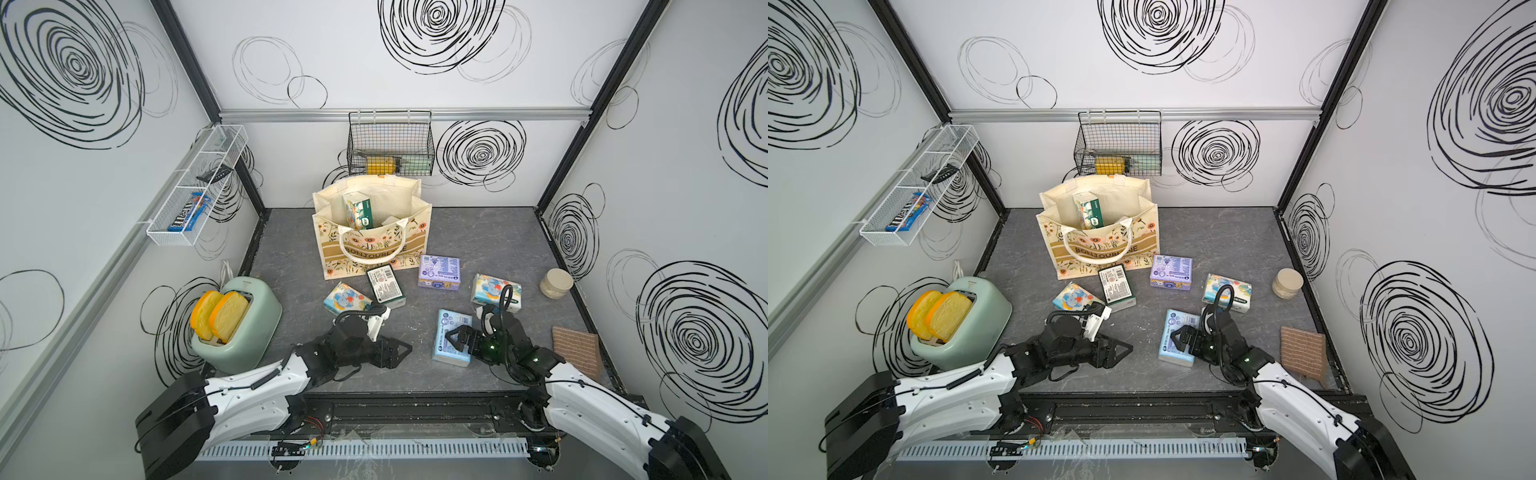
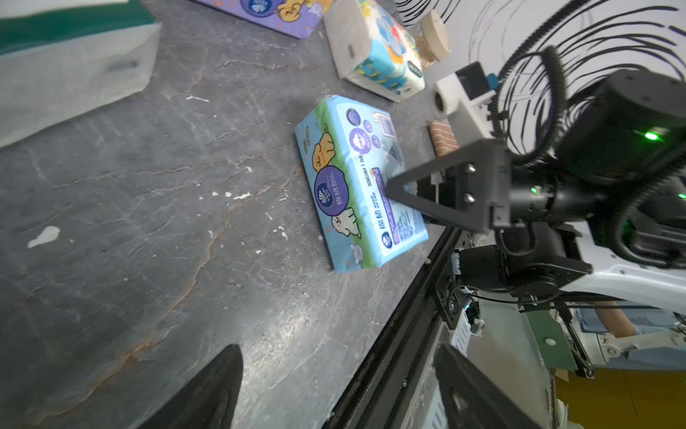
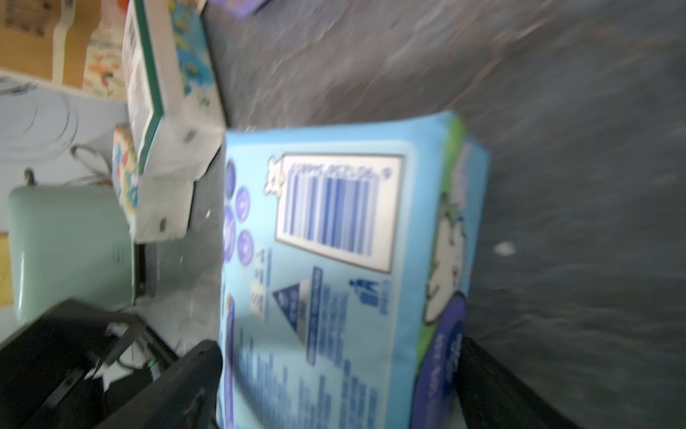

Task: Put tissues into the canvas bag
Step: Move the pack of facial tissues to the center of the board.

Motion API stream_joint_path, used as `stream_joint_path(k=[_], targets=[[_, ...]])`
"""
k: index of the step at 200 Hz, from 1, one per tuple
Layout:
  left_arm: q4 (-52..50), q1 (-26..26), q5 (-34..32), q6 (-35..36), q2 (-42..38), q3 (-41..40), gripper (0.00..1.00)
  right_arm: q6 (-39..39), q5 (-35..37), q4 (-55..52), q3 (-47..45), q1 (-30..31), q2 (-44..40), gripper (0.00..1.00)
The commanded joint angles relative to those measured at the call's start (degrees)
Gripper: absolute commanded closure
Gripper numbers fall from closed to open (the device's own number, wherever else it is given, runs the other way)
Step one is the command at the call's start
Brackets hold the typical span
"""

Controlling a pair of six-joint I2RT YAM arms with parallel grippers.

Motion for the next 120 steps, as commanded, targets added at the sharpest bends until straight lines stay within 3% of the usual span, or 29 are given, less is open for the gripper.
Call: stream_joint_path(k=[1, 53, 107, 120], targets=[[5.0, 0.1, 1.0, 0.3, 3.4, 1.4, 0.15, 4.9, -1.6, 6.0, 0.8, 3.5, 0.2, 0.0], [4.3, -0.9, -1.3, 2.8, 11.3, 5.5, 0.14, 2.6, 1.0, 0.4, -0.5, 1.3, -8.8, 0.0], [-6.7, -0.6, -7.1, 9.9, 15.3, 16.2, 0.14, 4.7, -7.7, -1.4, -7.3, -4.2, -17.7, 0.02], [-8.2, -0.3, -6.3, 11.5, 18.2, 18.9, 0.18, 5.2, -9.6, 0.3, -8.7, -4.9, -17.7, 0.01]])
